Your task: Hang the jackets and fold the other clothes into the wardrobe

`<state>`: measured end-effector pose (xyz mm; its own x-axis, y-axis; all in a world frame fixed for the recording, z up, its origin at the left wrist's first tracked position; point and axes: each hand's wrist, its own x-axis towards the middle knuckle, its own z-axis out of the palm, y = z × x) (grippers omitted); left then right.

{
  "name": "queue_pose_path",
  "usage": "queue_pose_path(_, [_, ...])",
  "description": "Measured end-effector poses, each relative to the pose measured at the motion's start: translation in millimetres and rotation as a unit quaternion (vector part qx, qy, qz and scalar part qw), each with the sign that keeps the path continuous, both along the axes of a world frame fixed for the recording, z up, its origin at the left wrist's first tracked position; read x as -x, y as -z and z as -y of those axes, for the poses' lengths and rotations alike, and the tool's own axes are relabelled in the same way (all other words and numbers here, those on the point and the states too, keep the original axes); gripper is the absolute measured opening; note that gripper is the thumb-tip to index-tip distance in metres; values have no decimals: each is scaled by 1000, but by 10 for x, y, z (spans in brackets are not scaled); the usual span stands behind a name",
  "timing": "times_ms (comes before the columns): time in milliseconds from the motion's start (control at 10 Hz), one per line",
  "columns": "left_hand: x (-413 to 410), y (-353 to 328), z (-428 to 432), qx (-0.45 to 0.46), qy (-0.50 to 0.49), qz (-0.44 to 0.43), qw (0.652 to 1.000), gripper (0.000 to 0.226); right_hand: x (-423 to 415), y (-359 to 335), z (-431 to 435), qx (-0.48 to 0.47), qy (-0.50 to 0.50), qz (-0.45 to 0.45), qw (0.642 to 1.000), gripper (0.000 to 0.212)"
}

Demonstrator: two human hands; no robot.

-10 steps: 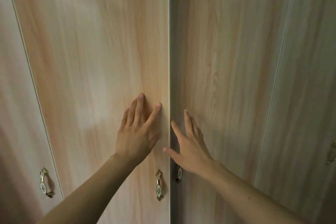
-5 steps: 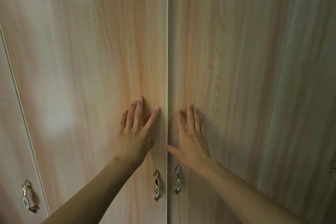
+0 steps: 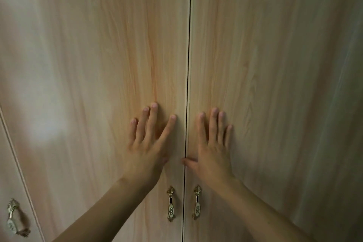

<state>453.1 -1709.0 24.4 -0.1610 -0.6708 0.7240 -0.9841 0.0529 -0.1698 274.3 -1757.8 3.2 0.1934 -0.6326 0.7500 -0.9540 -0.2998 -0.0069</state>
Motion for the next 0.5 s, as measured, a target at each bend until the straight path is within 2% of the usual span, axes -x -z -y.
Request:
queue_pose_path(200, [38,-3,13,-1,-13,-1,1000,122,26,-11,-16,-5,-4,-16,1000,140])
queue_pose_path(300, [24,-31,-5,-7,-20,19,1000,113,100,-54,-83,-31,-16,-43,998,134])
queue_pose_path(500, [111,-193,-232,-92,-41,-4,995,108,431,-335,-401,-131,-67,-73,986,108])
